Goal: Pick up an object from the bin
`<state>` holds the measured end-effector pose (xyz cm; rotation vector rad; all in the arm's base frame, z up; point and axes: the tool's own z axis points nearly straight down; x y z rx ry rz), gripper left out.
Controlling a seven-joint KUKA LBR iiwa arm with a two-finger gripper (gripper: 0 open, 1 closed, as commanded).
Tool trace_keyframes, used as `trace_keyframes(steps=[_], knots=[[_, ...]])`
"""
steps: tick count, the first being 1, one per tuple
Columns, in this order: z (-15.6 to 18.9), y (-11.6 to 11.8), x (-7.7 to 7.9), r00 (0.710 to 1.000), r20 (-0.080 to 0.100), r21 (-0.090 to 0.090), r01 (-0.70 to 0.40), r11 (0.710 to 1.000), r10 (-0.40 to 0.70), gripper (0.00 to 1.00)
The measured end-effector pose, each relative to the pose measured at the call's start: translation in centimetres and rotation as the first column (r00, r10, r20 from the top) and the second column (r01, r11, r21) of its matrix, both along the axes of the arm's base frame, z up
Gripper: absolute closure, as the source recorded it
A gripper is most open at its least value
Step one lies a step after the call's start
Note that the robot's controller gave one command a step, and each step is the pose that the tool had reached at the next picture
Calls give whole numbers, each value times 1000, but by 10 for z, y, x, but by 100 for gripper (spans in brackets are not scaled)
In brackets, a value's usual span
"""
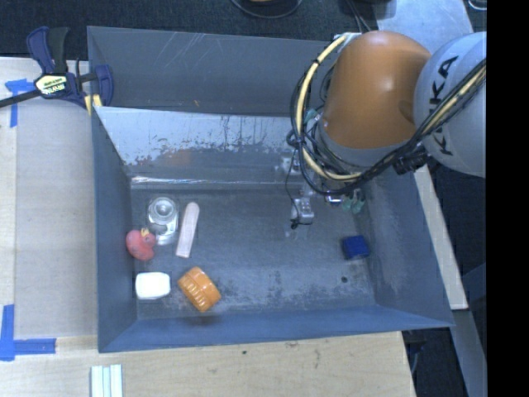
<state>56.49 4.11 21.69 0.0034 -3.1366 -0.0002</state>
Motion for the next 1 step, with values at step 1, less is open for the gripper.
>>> trace_keyframes(steps=[1], knots=[[5,0,1,1000,9,0,2,1000,-2,0]])
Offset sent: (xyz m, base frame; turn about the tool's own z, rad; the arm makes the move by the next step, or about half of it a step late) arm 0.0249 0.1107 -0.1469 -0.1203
